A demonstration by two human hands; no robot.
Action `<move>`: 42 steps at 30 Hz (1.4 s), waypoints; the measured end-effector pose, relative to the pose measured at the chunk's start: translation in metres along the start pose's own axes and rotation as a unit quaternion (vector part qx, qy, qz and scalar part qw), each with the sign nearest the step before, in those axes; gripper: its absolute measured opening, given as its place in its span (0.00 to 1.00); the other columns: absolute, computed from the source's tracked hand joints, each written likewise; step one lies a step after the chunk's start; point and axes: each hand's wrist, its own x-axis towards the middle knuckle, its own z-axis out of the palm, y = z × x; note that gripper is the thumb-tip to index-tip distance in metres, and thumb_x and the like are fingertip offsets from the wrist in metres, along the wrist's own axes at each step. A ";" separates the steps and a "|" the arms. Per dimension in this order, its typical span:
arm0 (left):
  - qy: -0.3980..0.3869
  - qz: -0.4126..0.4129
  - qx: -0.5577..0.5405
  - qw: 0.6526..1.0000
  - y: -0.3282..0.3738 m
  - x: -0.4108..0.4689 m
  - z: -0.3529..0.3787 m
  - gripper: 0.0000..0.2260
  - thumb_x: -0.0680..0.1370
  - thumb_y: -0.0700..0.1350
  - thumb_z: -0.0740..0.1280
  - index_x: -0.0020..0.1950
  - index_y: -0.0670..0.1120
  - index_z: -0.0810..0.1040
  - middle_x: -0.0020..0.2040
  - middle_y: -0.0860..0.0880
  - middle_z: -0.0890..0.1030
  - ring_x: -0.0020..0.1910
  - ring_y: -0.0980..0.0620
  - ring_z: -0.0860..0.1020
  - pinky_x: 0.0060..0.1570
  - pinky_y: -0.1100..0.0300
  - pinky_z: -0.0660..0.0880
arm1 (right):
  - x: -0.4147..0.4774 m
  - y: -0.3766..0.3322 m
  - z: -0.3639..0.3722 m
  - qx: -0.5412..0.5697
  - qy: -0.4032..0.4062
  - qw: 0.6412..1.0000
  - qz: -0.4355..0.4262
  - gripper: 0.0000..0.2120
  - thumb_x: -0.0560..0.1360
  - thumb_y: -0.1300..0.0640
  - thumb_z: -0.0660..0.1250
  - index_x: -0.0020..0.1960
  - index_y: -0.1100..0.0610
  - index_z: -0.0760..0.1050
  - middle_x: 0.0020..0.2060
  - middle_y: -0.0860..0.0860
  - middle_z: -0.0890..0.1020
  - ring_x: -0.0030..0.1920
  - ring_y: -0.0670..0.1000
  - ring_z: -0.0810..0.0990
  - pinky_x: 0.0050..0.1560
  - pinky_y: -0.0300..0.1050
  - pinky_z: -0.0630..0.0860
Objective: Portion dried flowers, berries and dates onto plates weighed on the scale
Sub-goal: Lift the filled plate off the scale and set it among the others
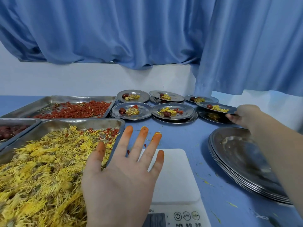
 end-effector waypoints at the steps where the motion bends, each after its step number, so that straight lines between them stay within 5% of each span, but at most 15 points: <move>1: 0.001 0.000 0.001 1.000 0.000 -0.001 0.001 0.26 0.66 0.62 0.63 0.56 0.48 0.84 0.61 0.43 0.82 0.56 0.38 0.81 0.48 0.42 0.75 | -0.001 -0.001 -0.001 -0.010 -0.011 1.000 0.001 0.06 0.77 0.72 0.57 0.51 0.64 0.67 0.53 0.59 0.71 0.46 0.57 0.78 0.20 0.38 0.76; 5: 0.015 -0.001 -0.002 1.000 0.000 -0.003 0.005 0.25 0.71 0.63 0.61 0.55 0.48 0.85 0.60 0.43 0.82 0.56 0.38 0.82 0.51 0.43 0.72 | -0.003 -0.003 -0.004 -0.044 -0.033 0.998 0.015 0.06 0.74 0.75 0.62 0.46 0.66 0.70 0.56 0.57 0.70 0.58 0.56 0.75 0.35 0.41 0.79; 9: 0.029 0.005 -0.011 1.000 -0.001 -0.009 0.009 0.25 0.74 0.63 0.60 0.59 0.46 0.83 0.59 0.42 0.82 0.55 0.37 0.82 0.53 0.43 0.71 | -0.014 -0.009 -0.005 -0.053 -0.040 0.998 0.003 0.17 0.72 0.75 0.63 0.59 0.64 0.70 0.62 0.59 0.68 0.60 0.63 0.75 0.35 0.45 0.79; 12: 0.033 0.017 -0.010 0.999 -0.002 -0.013 0.012 0.24 0.76 0.61 0.60 0.62 0.46 0.80 0.59 0.41 0.82 0.55 0.37 0.82 0.54 0.44 0.71 | -0.032 -0.012 -0.004 -0.085 -0.066 0.994 -0.023 0.14 0.74 0.70 0.63 0.58 0.61 0.69 0.61 0.60 0.72 0.56 0.58 0.77 0.28 0.42 0.79; 16: 0.038 0.027 -0.003 0.999 -0.001 -0.015 0.016 0.23 0.77 0.60 0.59 0.64 0.46 0.79 0.58 0.41 0.83 0.54 0.37 0.82 0.54 0.45 0.72 | -0.052 -0.017 -0.009 -0.024 -0.086 0.996 -0.019 0.06 0.74 0.71 0.64 0.48 0.63 0.71 0.57 0.59 0.69 0.51 0.56 0.76 0.44 0.47 0.81; 20: 0.043 0.032 0.011 0.998 -0.001 -0.016 0.019 0.22 0.77 0.58 0.60 0.64 0.46 0.78 0.58 0.41 0.83 0.54 0.38 0.82 0.55 0.45 0.72 | -0.103 -0.020 -0.015 -0.026 -0.137 0.988 -0.070 0.04 0.76 0.69 0.62 0.50 0.63 0.72 0.51 0.59 0.74 0.41 0.53 0.78 0.31 0.40 0.80; 25: 0.050 0.041 0.078 0.995 -0.003 -0.020 0.022 0.21 0.78 0.57 0.59 0.61 0.46 0.80 0.56 0.44 0.84 0.52 0.42 0.83 0.54 0.48 0.72 | -0.180 -0.002 -0.040 -0.085 -0.164 0.965 -0.183 0.04 0.74 0.68 0.66 0.47 0.63 0.77 0.42 0.59 0.82 0.38 0.54 0.84 0.44 0.45 0.83; 31: 0.012 0.097 0.248 0.964 -0.005 -0.024 0.025 0.15 0.75 0.53 0.61 0.52 0.45 0.81 0.42 0.47 0.83 0.38 0.49 0.81 0.42 0.53 0.71 | -0.229 0.047 -0.085 -0.351 -0.136 0.826 -0.420 0.08 0.72 0.59 0.70 0.49 0.49 0.80 0.43 0.40 0.83 0.43 0.38 0.80 0.46 0.27 0.71; 36: -0.012 0.088 0.284 0.955 -0.008 -0.024 0.025 0.14 0.73 0.52 0.61 0.47 0.45 0.82 0.40 0.47 0.82 0.36 0.50 0.79 0.42 0.54 0.69 | -0.230 0.061 -0.107 -0.489 -0.158 0.748 -0.421 0.13 0.73 0.50 0.70 0.57 0.49 0.78 0.48 0.38 0.77 0.46 0.41 0.73 0.46 0.34 0.65; 42: -0.002 0.096 0.279 0.956 -0.004 -0.024 0.024 0.15 0.78 0.51 0.57 0.46 0.46 0.81 0.38 0.48 0.81 0.35 0.51 0.78 0.42 0.55 0.69 | -0.242 0.061 -0.105 -0.571 -0.174 0.697 -0.399 0.10 0.71 0.50 0.69 0.52 0.48 0.77 0.45 0.45 0.82 0.49 0.48 0.77 0.50 0.46 0.75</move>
